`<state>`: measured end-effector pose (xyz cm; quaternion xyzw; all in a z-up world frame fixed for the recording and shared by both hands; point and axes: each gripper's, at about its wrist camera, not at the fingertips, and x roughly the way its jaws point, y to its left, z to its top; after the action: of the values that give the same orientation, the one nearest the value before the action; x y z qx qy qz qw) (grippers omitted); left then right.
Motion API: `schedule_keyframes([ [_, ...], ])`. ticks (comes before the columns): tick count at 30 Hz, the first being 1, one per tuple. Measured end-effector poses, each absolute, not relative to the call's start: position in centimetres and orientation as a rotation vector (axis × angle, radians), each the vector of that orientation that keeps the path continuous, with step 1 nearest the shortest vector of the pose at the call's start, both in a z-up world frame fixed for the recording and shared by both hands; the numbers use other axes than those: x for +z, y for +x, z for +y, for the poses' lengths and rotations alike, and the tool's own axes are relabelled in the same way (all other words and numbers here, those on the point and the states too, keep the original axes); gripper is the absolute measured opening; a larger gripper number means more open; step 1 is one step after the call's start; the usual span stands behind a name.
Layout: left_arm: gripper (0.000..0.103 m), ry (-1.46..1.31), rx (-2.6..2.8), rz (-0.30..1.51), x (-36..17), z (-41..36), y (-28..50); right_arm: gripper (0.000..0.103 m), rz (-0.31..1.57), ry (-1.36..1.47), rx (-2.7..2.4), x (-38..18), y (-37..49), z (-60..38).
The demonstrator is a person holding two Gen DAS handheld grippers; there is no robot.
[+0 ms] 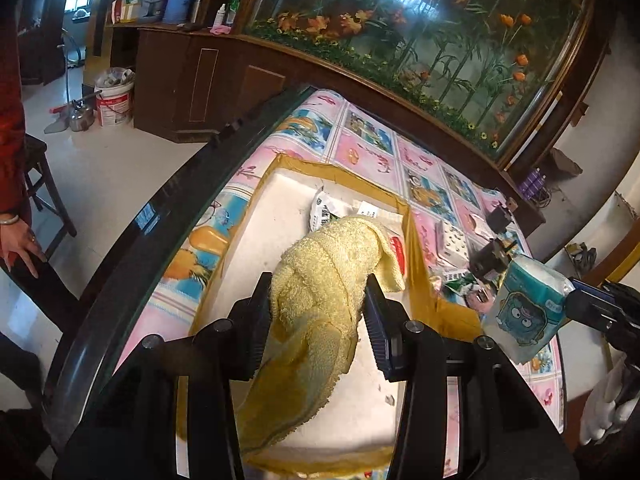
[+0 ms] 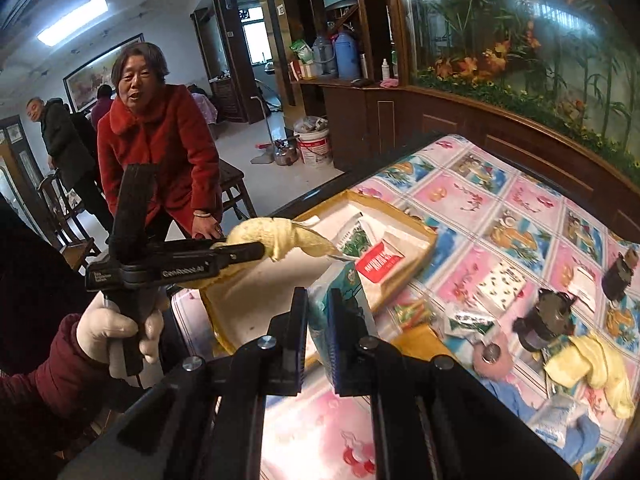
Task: Organize soft objects
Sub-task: 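Place the yellow towel in the tray with the left gripper while the right gripper places the teal tissue pack, then grasp the yellow pouch with the left gripper while the right gripper grasps the small blue towel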
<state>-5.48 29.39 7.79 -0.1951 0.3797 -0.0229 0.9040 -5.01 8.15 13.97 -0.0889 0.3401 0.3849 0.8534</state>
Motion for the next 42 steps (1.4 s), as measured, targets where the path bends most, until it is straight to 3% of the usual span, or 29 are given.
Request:
schedule_keyframes([
  [12,0.044,-0.406,0.009,0.870,4.4,31.5,1.8,0.008,0.856,-0.215,0.733,7.1,2.1,16.8],
  [16,0.048,-0.430,-0.005,0.848,4.8,31.9,1.6,0.013,0.877,-0.175,0.718,5.8,3.0,17.6],
  [18,0.048,-0.440,-0.014,0.841,5.1,31.9,1.4,0.021,0.883,-0.180,0.711,5.4,3.1,17.9],
  [20,0.048,-0.444,-0.022,0.829,5.5,32.0,1.3,0.025,0.890,-0.161,0.726,5.3,3.1,17.7],
  [31,0.048,-0.360,-0.051,0.721,11.3,28.1,-2.5,0.026,0.759,0.013,0.654,10.3,0.4,7.8],
  [33,0.057,-0.343,-0.092,0.708,12.4,26.2,-3.3,0.031,0.715,0.039,0.594,11.0,-0.3,4.5],
  [35,0.066,-0.320,-0.133,0.709,12.8,24.1,-3.9,0.059,0.686,0.058,0.522,11.3,-1.2,0.9],
  [36,0.066,-0.307,-0.160,0.718,12.9,22.8,-3.9,0.065,0.682,0.067,0.493,11.1,-1.4,-0.5],
  [42,0.066,-0.185,-0.297,0.833,10.6,14.2,-3.2,0.066,0.724,0.151,0.324,8.4,-2.7,-9.5],
])
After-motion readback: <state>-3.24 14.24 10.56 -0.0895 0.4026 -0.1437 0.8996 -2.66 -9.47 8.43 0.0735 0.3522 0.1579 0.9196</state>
